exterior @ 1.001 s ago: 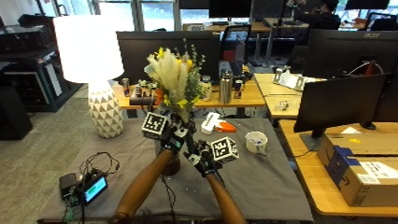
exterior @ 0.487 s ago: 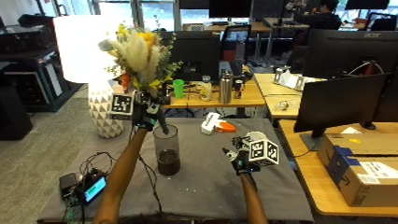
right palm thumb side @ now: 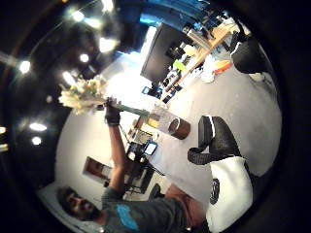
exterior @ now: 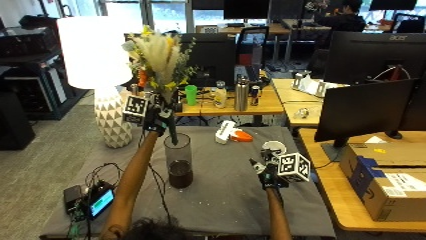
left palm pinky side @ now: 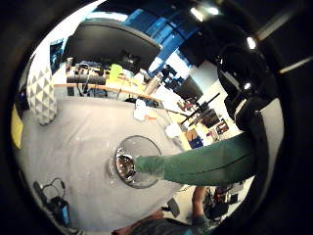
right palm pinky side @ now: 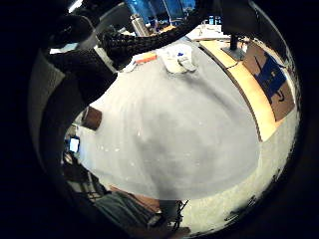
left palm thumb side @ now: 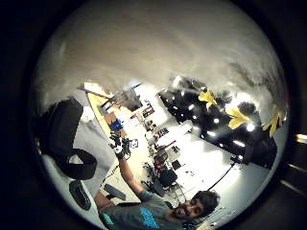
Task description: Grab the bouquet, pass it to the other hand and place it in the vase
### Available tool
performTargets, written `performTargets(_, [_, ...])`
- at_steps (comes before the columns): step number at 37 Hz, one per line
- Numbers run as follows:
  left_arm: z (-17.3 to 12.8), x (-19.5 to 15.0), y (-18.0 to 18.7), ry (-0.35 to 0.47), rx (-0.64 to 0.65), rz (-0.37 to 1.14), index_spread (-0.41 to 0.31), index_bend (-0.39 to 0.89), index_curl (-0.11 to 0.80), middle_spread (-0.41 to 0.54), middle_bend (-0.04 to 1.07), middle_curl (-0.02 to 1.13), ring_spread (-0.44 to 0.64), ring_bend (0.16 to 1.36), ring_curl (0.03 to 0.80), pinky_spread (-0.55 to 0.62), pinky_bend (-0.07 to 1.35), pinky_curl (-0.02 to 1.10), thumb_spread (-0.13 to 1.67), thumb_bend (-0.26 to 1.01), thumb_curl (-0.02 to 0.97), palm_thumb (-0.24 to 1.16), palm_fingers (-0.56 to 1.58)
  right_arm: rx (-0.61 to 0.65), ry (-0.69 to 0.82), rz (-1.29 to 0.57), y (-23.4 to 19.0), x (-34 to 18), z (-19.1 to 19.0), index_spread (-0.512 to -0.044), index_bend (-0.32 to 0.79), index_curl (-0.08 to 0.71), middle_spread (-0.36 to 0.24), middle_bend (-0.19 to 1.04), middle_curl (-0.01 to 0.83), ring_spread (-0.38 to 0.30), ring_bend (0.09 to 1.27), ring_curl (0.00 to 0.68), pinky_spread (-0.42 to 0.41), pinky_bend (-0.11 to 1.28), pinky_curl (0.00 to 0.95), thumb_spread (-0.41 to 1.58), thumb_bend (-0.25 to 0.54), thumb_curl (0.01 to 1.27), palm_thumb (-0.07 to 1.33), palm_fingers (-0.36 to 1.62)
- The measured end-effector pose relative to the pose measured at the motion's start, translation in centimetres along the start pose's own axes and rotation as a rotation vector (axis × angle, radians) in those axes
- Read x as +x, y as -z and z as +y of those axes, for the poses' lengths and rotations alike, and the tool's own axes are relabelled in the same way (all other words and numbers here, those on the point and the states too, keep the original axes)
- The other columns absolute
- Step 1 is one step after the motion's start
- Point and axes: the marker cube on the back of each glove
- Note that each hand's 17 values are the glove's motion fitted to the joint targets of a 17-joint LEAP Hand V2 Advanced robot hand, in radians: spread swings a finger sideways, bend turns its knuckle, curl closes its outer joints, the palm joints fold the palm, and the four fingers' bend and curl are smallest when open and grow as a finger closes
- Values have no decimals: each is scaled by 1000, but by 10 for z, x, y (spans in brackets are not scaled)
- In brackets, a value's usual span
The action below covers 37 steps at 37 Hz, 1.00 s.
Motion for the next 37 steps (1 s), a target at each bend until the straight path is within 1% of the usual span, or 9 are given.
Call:
performTargets(1, [1, -13, -5, 114, -17, -12, -269, 160, 418, -333, 507, 595, -330, 678, 451, -361, 468, 453, 1341, -7, 216, 510, 1217, 0, -5, -1, 1, 1, 1, -288, 160, 461, -69, 217, 426, 26, 277, 344, 270, 451, 368, 931, -24, 572, 929, 826])
performTargets(3, [3, -26, -15, 208, -53, -24, -262, 156, 420, -331, 505, 596, -331, 670, 452, -360, 464, 451, 1341, -8, 214, 511, 1201, -2, -11, -2, 2, 2, 2, -287, 159, 457, -67, 205, 424, 28, 266, 344, 278, 447, 368, 935, -24, 568, 929, 829])
performTargets(10, [7, -61, -47, 286, -165, 22, -227, 93, 393, -307, 442, 579, -319, 640, 445, -302, 396, 435, 1321, -6, 215, 527, 1031, -9, -10, -7, 3, 1, 7, -286, 158, 443, -62, 181, 419, 37, 240, 347, 287, 427, 366, 943, -23, 557, 929, 830])
performTargets(13, [11, -75, -53, 341, -201, 61, -204, 92, 381, -285, 389, 573, -307, 623, 450, -237, 371, 440, 1305, -7, 218, 539, 910, -9, -3, -6, 4, 0, 8, -285, 162, 440, -58, 174, 415, 39, 229, 348, 292, 426, 367, 945, -22, 553, 930, 828])
performTargets(15, [15, -82, -52, 381, -221, 63, -159, 82, 371, -246, 291, 558, -262, 597, 458, -144, 379, 453, 1277, -13, 219, 538, 657, -8, 0, -4, 6, 0, 9, -285, 168, 440, -56, 165, 410, 43, 225, 351, 297, 420, 366, 946, -22, 551, 930, 820])
performTargets(18, [19, -82, -42, 411, -202, 46, -129, 85, 353, -211, 243, 540, -231, 595, 448, -68, 377, 448, 1251, -15, 222, 541, 607, -1, 4, -4, 9, -3, 9, -285, 169, 438, -53, 162, 405, 46, 222, 353, 301, 418, 368, 948, -22, 548, 931, 820])
performTargets(25, [20, -79, -3, 340, -71, 38, -108, 103, 317, -198, 207, 470, -211, 570, 395, 19, 332, 399, 1213, -6, 237, 596, 679, -3, 9, -2, 8, -9, 10, -287, 166, 434, -49, 165, 395, 50, 210, 357, 303, 406, 368, 950, -22, 541, 932, 815])
performTargets(34, [45, -64, 37, 281, -24, -25, -117, 137, 315, -174, 178, 461, -165, 536, 389, 97, 310, 396, 1171, -19, 245, 609, 651, -22, 42, -7, -8, -24, 12, -286, 170, 431, -47, 164, 386, 55, 200, 364, 314, 388, 368, 951, -22, 535, 933, 806])
performTargets(37, [49, -66, 45, 106, -27, -49, -119, 150, 320, -164, 162, 449, -139, 522, 383, 126, 301, 391, 1158, -27, 243, 588, 633, -34, 50, -5, -13, -31, 15, -286, 173, 431, -47, 163, 383, 61, 194, 363, 316, 383, 369, 954, -22, 533, 931, 803])
